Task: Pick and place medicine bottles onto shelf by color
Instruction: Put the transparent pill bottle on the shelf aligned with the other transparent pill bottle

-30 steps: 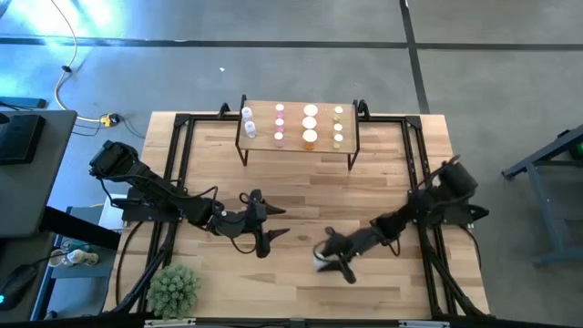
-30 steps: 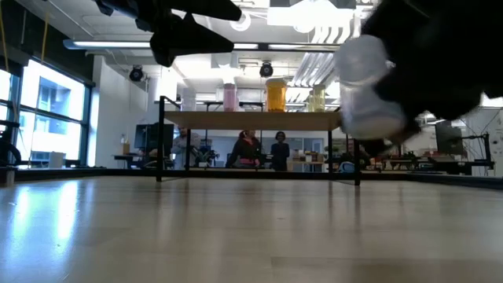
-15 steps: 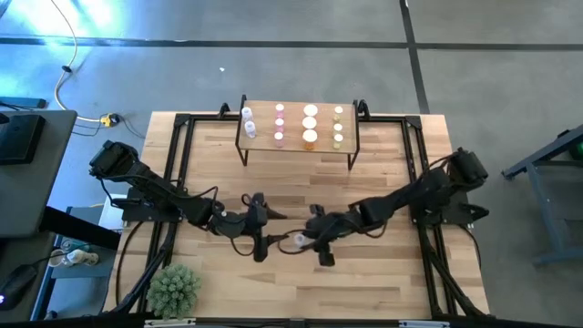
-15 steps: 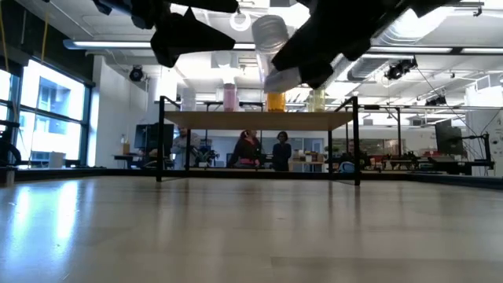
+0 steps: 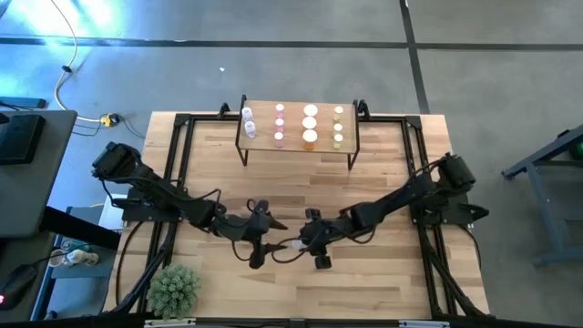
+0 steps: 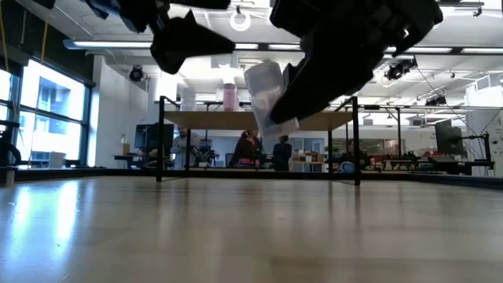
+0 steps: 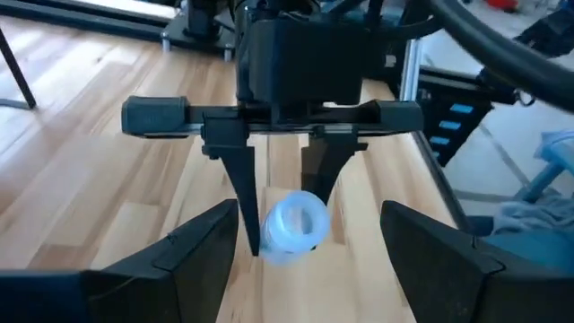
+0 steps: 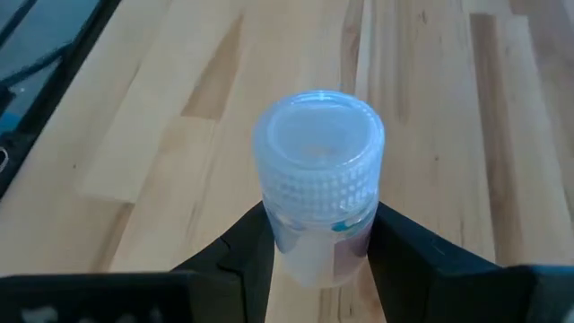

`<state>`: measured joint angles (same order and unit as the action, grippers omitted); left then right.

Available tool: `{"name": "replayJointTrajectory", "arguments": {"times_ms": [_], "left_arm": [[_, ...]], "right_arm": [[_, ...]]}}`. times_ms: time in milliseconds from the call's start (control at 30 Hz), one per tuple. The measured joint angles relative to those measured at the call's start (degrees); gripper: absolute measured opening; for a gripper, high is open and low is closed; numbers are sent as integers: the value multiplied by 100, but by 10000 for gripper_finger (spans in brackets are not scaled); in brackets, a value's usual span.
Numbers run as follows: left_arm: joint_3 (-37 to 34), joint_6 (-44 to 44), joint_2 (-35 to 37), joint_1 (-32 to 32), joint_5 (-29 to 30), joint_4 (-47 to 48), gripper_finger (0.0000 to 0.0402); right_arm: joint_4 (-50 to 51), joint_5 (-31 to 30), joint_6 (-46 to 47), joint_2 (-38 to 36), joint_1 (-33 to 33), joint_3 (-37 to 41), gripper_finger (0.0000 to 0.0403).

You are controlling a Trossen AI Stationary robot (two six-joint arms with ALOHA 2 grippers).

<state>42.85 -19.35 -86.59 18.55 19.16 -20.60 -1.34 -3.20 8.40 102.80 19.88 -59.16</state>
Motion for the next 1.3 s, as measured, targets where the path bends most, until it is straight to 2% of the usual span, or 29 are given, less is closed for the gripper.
{"name": "replayJointTrajectory", "arguments": {"times_ms": [233, 433, 733, 867, 1067, 1300], "left_arm": [[1, 269, -512, -19, 231, -73, 275], [0, 641, -854, -52, 131, -741, 298], [2, 607, -1034, -55, 276, -797, 299], [2, 610, -1034, -57, 598, -883, 300], [2, 745, -1029, -59, 577, -1058, 276], [2, 754, -1029, -59, 455, -1061, 215]], "right_arm": [[-48, -2, 56, 92, -70, 0, 138], [-157, -9, 208, 92, -139, 0, 138], [-465, -7, 389, 92, -138, 0, 138], [-498, -10, 485, 92, -138, 0, 138], [-599, -22, 609, 92, -139, 0, 138], [-660, -66, 612, 92, -136, 0, 138]]}}
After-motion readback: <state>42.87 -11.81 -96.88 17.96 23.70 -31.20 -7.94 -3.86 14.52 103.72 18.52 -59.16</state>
